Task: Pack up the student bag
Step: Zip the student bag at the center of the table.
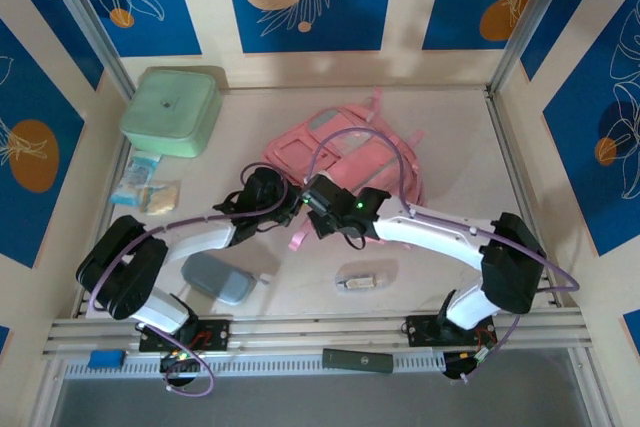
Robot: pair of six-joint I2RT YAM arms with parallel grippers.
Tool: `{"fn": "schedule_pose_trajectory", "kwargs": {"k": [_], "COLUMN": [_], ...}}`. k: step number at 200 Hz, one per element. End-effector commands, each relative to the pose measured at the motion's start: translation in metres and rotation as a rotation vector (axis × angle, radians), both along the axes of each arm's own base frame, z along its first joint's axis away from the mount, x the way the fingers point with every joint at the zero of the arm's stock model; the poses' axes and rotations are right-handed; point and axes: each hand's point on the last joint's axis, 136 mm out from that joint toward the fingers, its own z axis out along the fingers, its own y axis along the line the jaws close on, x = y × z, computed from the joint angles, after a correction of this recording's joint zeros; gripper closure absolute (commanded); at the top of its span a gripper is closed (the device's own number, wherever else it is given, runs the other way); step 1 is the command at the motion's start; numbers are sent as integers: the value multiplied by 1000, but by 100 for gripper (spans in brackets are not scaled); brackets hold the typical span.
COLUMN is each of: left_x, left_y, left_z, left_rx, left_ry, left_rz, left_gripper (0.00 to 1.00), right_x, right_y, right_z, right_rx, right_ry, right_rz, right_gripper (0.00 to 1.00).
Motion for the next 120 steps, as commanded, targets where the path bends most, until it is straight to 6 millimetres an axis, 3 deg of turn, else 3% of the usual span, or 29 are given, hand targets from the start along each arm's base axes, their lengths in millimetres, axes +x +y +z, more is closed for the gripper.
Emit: {"fn": "schedule_pose_trajectory", "kwargs": {"k": [1, 33, 77, 120], "left_x": [36, 52, 94, 118], "left_y": [21, 41, 70, 55], "left_z": [28, 27, 38, 39], "left_rx": [-35, -21, 35, 40], "left_ry": [-107, -92, -106, -102], "left_rz": [119, 150, 153, 61], "left_gripper": [100, 100, 100, 100], "right_x": [-21, -21, -9, -3], "right_y": [-28, -45, -71, -31], "right_z": [-1, 6, 8, 19], "right_rx": [-89, -85, -104, 41], "right_ry": [2, -31, -47, -61], "right_rz": [53, 54, -38, 53], "right_gripper": [100, 100, 100, 100]}}
